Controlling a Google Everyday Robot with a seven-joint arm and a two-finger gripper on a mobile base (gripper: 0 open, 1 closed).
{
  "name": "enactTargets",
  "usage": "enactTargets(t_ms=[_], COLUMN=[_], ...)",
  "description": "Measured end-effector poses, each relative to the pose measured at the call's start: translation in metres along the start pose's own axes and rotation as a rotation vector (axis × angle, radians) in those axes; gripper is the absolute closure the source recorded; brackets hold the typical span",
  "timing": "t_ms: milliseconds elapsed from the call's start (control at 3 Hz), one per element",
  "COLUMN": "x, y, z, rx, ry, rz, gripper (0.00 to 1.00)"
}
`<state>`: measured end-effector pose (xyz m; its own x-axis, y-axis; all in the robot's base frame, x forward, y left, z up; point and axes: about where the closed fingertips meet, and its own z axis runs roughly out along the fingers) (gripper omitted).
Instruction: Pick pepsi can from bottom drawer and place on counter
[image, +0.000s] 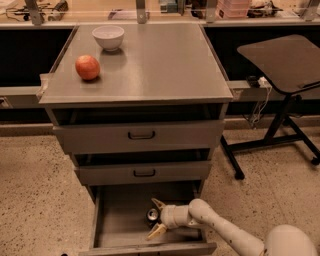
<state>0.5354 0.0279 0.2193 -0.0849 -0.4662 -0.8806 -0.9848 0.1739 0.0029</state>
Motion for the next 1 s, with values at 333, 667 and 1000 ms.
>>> enactTargets(t_ms=[333, 667, 1000], x=[0.011, 0.019, 0.021], y=[-0.009, -0.016, -0.021], z=[0.007, 0.010, 0.017], rx=[0.023, 0.044, 0.058], ry=[-0.017, -0.064, -0.084], rz=[0.034, 0.079, 0.094], gripper=[0.00, 0.17, 0.41])
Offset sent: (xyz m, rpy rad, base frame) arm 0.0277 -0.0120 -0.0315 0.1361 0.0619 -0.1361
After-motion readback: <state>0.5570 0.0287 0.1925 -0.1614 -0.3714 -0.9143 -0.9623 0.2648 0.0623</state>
